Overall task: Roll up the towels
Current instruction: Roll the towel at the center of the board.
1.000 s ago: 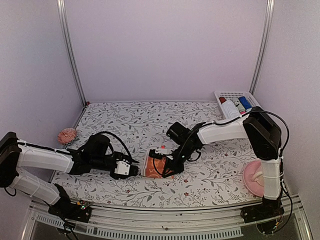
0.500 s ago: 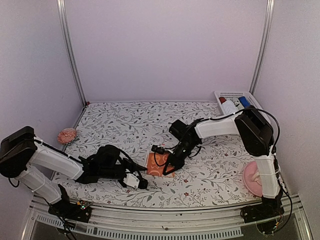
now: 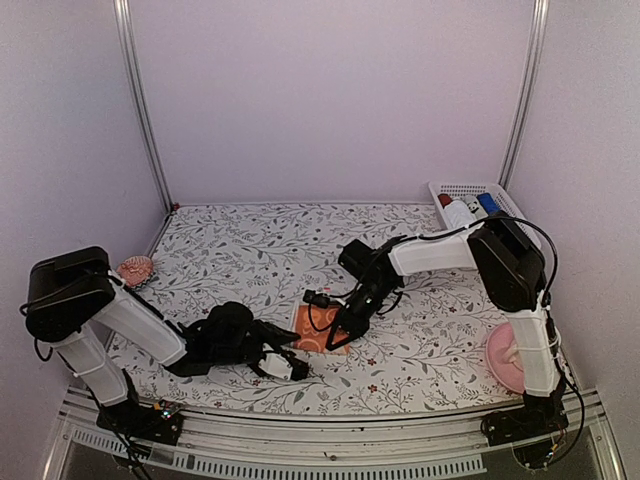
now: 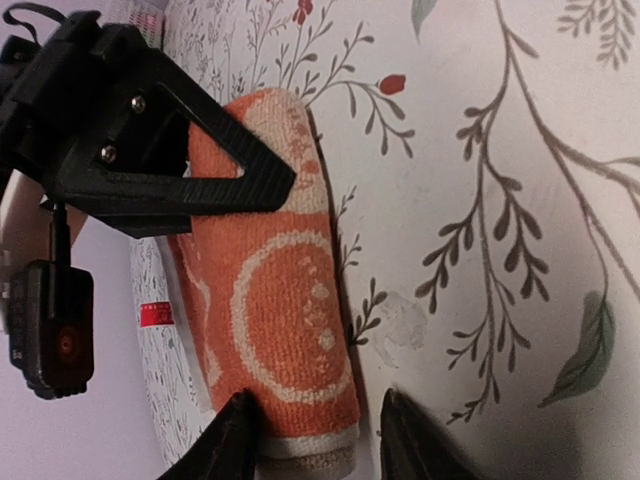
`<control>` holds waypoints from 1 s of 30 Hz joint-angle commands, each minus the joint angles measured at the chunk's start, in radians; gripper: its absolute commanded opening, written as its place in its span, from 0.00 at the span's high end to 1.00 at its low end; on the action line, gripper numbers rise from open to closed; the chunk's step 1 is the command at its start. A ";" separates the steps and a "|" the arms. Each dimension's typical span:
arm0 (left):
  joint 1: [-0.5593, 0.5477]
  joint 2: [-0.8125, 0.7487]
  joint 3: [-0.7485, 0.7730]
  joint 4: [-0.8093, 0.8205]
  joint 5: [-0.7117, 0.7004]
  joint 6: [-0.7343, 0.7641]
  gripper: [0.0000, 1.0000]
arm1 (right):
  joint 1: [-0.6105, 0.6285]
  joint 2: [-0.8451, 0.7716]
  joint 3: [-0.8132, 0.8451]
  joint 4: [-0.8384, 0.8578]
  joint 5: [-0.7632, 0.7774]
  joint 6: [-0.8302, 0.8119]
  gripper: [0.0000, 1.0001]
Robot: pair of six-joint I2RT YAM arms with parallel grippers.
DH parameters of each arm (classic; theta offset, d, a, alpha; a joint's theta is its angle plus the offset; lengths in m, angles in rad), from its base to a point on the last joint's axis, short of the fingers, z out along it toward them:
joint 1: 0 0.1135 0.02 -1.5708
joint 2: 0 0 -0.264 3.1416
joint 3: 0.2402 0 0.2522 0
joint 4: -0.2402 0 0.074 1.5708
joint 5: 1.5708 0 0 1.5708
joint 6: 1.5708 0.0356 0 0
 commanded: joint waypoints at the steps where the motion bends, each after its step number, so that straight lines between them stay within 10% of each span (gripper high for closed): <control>1: -0.014 0.052 0.030 0.049 -0.063 0.010 0.61 | -0.009 0.043 0.016 -0.041 0.010 -0.023 0.92; 7: -0.015 0.107 0.053 0.033 -0.099 0.007 0.68 | -0.009 0.053 0.020 -0.052 0.002 -0.040 0.92; 14: -0.014 0.140 0.091 -0.029 -0.130 -0.019 1.00 | -0.011 0.055 0.032 -0.070 0.004 -0.058 0.91; 30: 0.031 0.060 0.300 -0.677 0.127 -0.222 1.00 | -0.026 -0.229 -0.090 0.019 0.160 -0.037 0.57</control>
